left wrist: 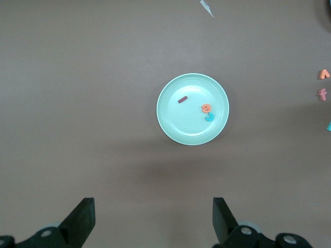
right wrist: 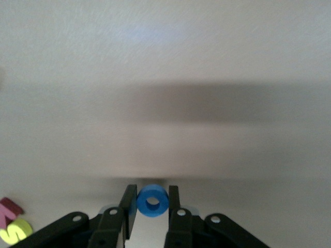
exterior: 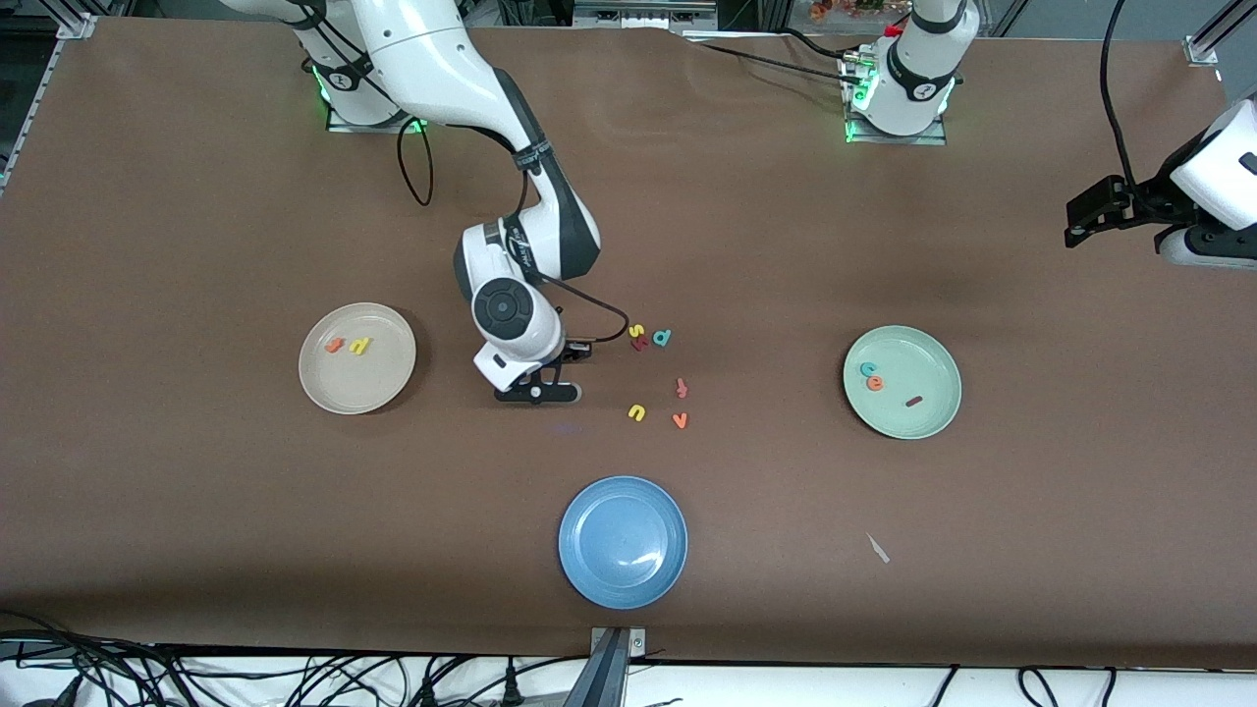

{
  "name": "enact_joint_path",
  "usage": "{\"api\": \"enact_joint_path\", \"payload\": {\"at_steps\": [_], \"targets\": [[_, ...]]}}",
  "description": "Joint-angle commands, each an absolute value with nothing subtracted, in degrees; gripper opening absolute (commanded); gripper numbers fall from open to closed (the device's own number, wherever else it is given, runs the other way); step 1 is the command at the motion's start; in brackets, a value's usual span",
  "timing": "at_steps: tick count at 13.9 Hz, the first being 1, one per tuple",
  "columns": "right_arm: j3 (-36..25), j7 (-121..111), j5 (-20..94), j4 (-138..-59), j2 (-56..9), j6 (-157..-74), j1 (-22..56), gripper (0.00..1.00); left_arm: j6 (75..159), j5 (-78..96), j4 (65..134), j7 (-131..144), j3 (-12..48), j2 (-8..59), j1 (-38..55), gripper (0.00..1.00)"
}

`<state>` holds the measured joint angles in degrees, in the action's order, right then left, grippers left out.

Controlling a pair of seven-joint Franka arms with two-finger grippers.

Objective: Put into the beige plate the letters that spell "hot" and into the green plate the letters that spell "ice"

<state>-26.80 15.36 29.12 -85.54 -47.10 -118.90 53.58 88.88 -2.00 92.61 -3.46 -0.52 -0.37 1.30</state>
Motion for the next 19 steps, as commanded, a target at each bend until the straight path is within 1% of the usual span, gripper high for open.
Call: {"api": "enact_joint_path", "payload": {"at_steps": [1,2,3,4,6,7,10,11,12,13,14,15,19], "targets": [[-33.3,7.0,29.6,-84.5,-45.3,-110.2,53.2,0.27,87.5,-1.9,90.9,-4.5,-0.4,0.3,1.1,1.00],[-36.1,3.5,29.4,-84.5,-44.9,-107.3,53.2,0.27,87.5,-1.9,90.9,-4.5,-0.4,0.3,1.1,1.00],[-39.3,-1.2,29.4,-86.1,-44.6,-106.4,53.3,0.27,87.5,-1.9,90.9,-4.5,-0.4,0.3,1.1,1.00],[-41.5,-4.9,29.4,-89.3,-43.3,-107.0,53.5,0.27,87.5,-1.9,90.9,-4.5,-0.4,0.3,1.1,1.00],[-44.3,-10.5,29.4,-93.7,-41.0,-107.8,53.6,0.27,87.5,-1.9,91.0,-4.5,-0.4,0.3,1.1,1.00],[-45.5,-13.2,29.4,-96.6,-39.5,-109.2,53.6,0.27,87.5,-1.9,90.9,-4.5,-0.4,0.3,1.1,1.00],[-45.9,-19.6,29.4,-109.5,-33.4,-120.5,53.7,0.28,87.5,-1.9,90.9,-4.5,-0.4,0.3,1.1,1.00],[-45.8,-19.7,29.4,-111.4,-32.8,-122.8,53.7,0.29,87.5,-1.9,90.9,-4.5,-0.4,0.3,1.1,1.00],[-45.8,-19.7,29.6,-112.1,-32.7,-123.3,53.6,0.34,87.5,-1.9,90.9,-4.5,-0.4,0.3,1.1,1.00],[-45.9,-19.6,30.1,-112.5,-32.7,-123.3,53.6,0.59,87.5,-1.9,90.9,-4.5,-0.4,0.3,1.1,1.00],[-46.0,-18.9,30.1,-112.3,-32.7,-123.0,53.4,0.96,87.5,-1.9,90.9,-4.5,-0.4,0.3,1.1,1.00],[-46.1,-18.2,30.1,-111.9,-32.7,-122.4,53.4,1.00,87.5,-1.9,90.9,-4.5,-0.4,0.3,1.1,1.00],[-46.0,-13.0,30.1,-108.1,-32.9,-119.8,53.3,1.00,87.5,-1.9,91.0,-4.5,-0.4,0.3,1.1,1.00]]}}
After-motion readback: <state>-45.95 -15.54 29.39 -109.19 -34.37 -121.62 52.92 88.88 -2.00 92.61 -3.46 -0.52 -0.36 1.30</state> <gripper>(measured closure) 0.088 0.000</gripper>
